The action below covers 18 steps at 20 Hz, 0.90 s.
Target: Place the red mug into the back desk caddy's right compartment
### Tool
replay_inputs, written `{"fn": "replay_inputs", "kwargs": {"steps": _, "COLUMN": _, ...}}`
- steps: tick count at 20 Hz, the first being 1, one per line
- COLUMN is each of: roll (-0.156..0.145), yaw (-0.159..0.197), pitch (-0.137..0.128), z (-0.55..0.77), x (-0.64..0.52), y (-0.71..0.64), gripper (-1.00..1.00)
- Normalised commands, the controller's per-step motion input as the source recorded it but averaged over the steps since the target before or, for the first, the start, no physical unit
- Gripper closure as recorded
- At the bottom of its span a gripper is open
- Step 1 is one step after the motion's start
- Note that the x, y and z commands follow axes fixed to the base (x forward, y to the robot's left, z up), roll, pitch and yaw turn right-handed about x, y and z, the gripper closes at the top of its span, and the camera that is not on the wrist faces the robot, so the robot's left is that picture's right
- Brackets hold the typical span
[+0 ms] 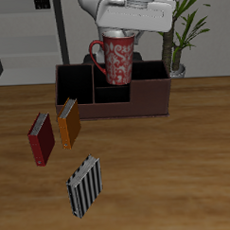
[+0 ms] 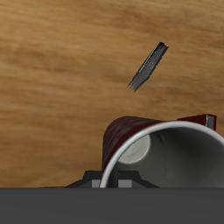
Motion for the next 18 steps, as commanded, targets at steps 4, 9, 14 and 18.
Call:
{"fn": "replay_inputs", "kwargs": {"steps": 4, "roll": -0.041, "yaw": -0.019, "pitch": -0.011, "z": 0.17, "x": -0.35, "y": -0.17, "gripper": 1.00}}
{"fn": "replay_inputs", "kwargs": {"steps": 9, "roll": -0.033, "yaw": -0.011, "pitch": 0.003, "z": 0.07, "x": -0.30, "y": -0.04, "gripper": 1.00}}
{"fn": "replay_inputs", "kwargs": {"steps": 14, "roll": 0.006, "yaw": -0.005, "pitch": -0.004, "z": 0.03, "x": -0.44, "y": 0.08, "gripper": 1.00}}
{"fn": "replay_inputs", "kwargs": {"steps": 18, "roll": 0.022, "yaw": 0.009, "pitch": 0.006, "z": -0.03, "x": -0.44, "y": 0.17, "gripper": 1.00}}
